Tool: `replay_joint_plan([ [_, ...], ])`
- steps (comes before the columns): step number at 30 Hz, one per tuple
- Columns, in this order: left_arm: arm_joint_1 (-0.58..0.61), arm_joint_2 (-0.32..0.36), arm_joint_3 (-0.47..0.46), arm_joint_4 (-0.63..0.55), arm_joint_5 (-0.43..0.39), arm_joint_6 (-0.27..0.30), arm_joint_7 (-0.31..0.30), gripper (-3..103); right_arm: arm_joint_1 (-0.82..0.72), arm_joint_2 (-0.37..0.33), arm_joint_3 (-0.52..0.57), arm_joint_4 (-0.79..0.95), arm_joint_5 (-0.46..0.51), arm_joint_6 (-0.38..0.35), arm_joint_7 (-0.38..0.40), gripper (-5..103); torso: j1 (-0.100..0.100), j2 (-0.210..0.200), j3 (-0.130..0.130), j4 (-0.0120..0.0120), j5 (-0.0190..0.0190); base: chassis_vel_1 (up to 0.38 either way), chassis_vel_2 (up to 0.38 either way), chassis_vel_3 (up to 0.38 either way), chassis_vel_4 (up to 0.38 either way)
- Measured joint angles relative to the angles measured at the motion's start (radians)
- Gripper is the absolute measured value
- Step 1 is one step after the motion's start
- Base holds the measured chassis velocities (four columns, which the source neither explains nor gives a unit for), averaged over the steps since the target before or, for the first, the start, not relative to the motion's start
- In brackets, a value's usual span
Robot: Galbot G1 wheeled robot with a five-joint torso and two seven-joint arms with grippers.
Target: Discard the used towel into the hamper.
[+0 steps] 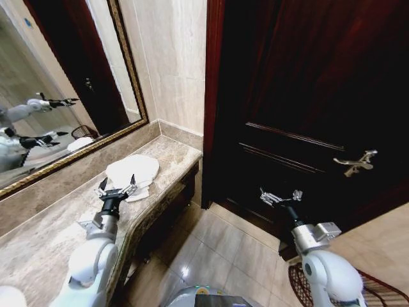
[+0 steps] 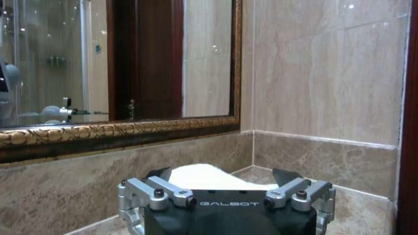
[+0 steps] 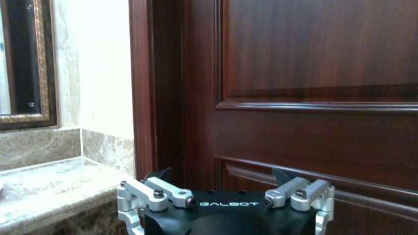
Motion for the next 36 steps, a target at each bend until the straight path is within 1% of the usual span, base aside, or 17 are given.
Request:
replay_joint_plan([
  [2, -0.010, 0.006, 0.002, 0.003, -0.004, 0.005, -0.007, 100, 0.001, 0.000, 0.000, 0.002, 0.003, -0.002, 0.000, 100, 0.000, 0.000, 0.000, 0.0000, 0.0000, 0.000, 0.000, 0.000, 0.000],
  [4, -0.060, 0.041, 0.006, 0.024, -0.027, 0.030, -0.034, 100, 0.004, -0.001, 0.000, 0.003, 0.009, -0.006, 0.001, 100, 0.000, 0.000, 0.000, -0.0002, 0.0000, 0.000, 0.000, 0.000, 0.000],
  [8, -0.082, 0.062, 0.008, 0.034, -0.044, 0.051, -0.045, 100, 0.009, -0.002, -0.001, 0.001, 0.017, -0.011, 0.001, 100, 0.000, 0.000, 0.000, -0.0003, 0.0000, 0.000, 0.000, 0.000, 0.000],
  [14, -0.083, 0.069, 0.008, 0.034, -0.064, 0.069, -0.081, 100, 0.025, -0.004, -0.018, -0.003, 0.026, -0.029, 0.000, 100, 0.000, 0.000, 0.000, 0.0001, 0.0000, 0.000, 0.000, 0.000, 0.000],
  [15, -0.091, 0.071, 0.010, 0.033, -0.080, 0.081, -0.096, 100, 0.030, -0.004, -0.024, -0.004, 0.028, -0.031, 0.000, 100, 0.000, 0.000, 0.000, 0.0001, 0.0000, 0.000, 0.000, 0.000, 0.000],
  [16, -0.091, 0.071, 0.010, 0.033, -0.080, 0.081, -0.096, 100, 0.030, -0.004, -0.024, -0.004, 0.028, -0.031, 0.000, 100, 0.000, 0.000, 0.000, 0.0001, 0.0000, 0.000, 0.000, 0.000, 0.000],
  [19, -0.105, 0.075, 0.010, 0.023, -0.120, 0.116, -0.140, 100, 0.048, -0.009, -0.046, -0.012, 0.035, -0.045, 0.000, 100, 0.000, 0.000, 0.000, -0.0001, 0.0001, 0.000, 0.000, 0.000, 0.000],
  [20, -0.105, 0.075, 0.010, 0.023, -0.120, 0.116, -0.140, 100, 0.048, -0.009, -0.046, -0.012, 0.035, -0.045, 0.000, 100, 0.000, 0.000, 0.000, -0.0001, 0.0001, 0.000, 0.000, 0.000, 0.000],
  [25, -0.126, 0.084, 0.020, 0.022, -0.144, 0.162, -0.165, 100, 0.049, -0.010, -0.056, -0.011, 0.044, -0.054, 0.001, 100, 0.000, 0.000, 0.000, -0.0001, 0.0001, 0.000, 0.000, 0.000, 0.000],
  [26, -0.126, 0.084, 0.020, 0.022, -0.144, 0.162, -0.165, 100, 0.049, -0.010, -0.056, -0.011, 0.044, -0.054, 0.001, 100, 0.000, 0.000, 0.000, -0.0001, 0.0001, 0.000, 0.000, 0.000, 0.000],
  [29, -0.134, 0.088, 0.026, 0.022, -0.159, 0.196, -0.176, 100, 0.049, -0.011, -0.057, -0.008, 0.045, -0.055, 0.004, 100, 0.000, 0.000, 0.000, -0.0001, 0.0001, 0.000, 0.000, 0.000, 0.000],
  [36, -0.145, 0.110, 0.030, 0.035, -0.188, 0.218, -0.177, 100, 0.060, -0.012, -0.057, -0.010, 0.035, -0.057, 0.023, 100, 0.000, 0.000, 0.000, -0.0001, 0.0000, 0.000, 0.000, 0.000, 0.000],
])
